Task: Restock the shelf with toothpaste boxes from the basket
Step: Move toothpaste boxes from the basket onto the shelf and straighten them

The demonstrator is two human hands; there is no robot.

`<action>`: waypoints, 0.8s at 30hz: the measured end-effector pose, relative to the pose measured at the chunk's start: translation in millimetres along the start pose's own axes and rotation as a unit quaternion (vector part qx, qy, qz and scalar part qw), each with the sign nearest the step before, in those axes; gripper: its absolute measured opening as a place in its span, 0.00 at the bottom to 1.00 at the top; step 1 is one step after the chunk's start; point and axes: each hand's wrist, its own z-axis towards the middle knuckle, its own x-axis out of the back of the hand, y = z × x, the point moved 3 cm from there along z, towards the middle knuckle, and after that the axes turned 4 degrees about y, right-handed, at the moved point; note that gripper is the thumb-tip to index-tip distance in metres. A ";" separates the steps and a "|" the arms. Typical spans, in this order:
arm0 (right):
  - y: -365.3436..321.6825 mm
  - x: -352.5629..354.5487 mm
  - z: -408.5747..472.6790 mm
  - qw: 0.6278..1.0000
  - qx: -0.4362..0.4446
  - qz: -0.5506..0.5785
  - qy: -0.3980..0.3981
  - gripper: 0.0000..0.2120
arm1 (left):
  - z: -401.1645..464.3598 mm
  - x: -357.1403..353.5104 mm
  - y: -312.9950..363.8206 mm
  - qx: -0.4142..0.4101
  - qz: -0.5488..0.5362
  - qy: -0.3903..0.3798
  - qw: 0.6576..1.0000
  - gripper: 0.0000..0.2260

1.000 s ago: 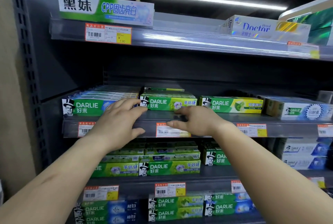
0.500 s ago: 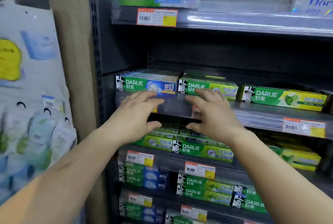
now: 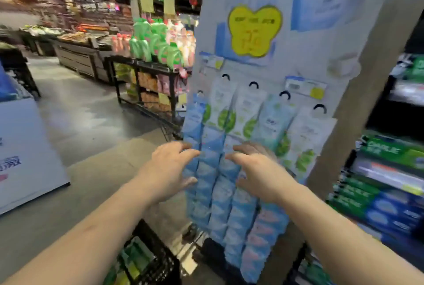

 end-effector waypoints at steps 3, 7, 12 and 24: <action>-81.6 -73.7 50.2 0.997 0.009 0.062 -0.042 0.31 | -55.9 -13.8 -96.7 0.031 0.011 -0.043 0.999 0.28; -153.7 -158.1 83.8 0.989 0.003 0.108 -0.102 0.31 | -112.7 -42.0 -193.6 0.078 0.009 -0.110 0.991 0.29; -170.7 -247.1 97.5 0.976 -0.054 0.138 -0.157 0.30 | -137.5 -99.8 -264.9 0.114 -0.012 -0.168 0.979 0.29; -220.1 -544.3 134.6 0.936 -0.011 0.143 -0.320 0.27 | -193.7 -316.8 -415.2 0.204 -0.050 -0.232 0.950 0.28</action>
